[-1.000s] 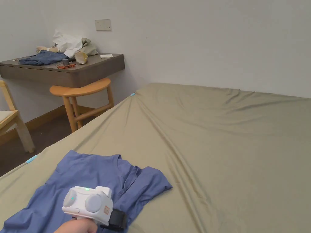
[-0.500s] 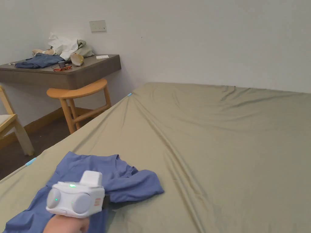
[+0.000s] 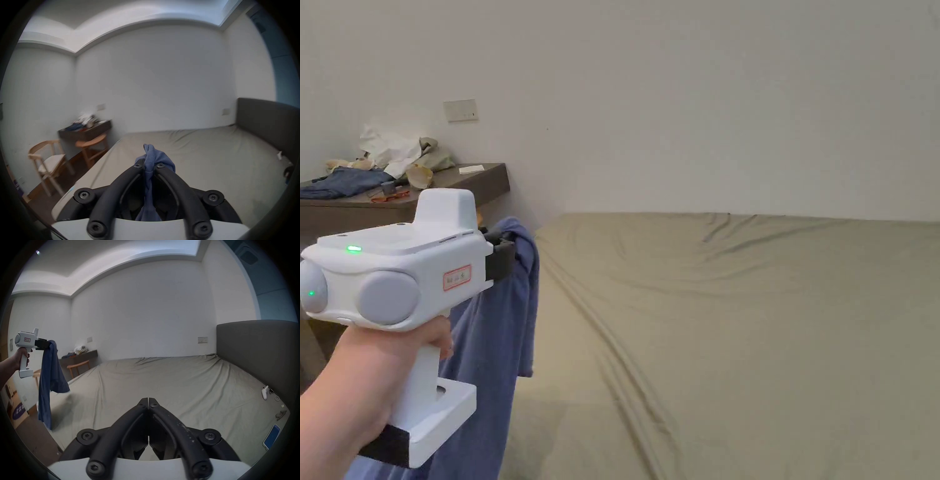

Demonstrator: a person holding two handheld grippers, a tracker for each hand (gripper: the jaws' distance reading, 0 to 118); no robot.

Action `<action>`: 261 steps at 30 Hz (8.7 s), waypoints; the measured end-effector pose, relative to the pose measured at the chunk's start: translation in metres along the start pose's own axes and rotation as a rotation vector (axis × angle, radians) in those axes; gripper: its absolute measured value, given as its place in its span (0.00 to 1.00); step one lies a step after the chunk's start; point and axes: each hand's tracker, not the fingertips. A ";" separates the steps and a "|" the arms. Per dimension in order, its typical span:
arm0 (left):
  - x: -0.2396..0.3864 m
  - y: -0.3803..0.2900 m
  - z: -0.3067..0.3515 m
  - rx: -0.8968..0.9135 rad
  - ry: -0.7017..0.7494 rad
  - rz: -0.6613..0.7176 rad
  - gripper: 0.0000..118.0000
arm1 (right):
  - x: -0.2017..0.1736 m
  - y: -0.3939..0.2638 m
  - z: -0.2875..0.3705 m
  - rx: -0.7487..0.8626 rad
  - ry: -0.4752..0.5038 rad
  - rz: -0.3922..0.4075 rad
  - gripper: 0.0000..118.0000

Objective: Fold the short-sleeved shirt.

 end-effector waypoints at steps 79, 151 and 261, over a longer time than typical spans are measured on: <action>0.223 -0.259 -0.370 -0.690 -0.207 0.010 0.81 | 0.101 -0.068 -0.086 -0.208 -0.199 -0.064 0.01; 0.094 0.068 -0.131 0.084 -0.011 0.120 0.02 | 0.213 0.326 -0.162 -0.053 -0.171 -0.169 0.03; 0.176 -0.267 -0.357 -0.625 -0.384 -0.102 0.02 | 0.129 -0.019 -0.103 -0.194 -0.033 -0.092 0.01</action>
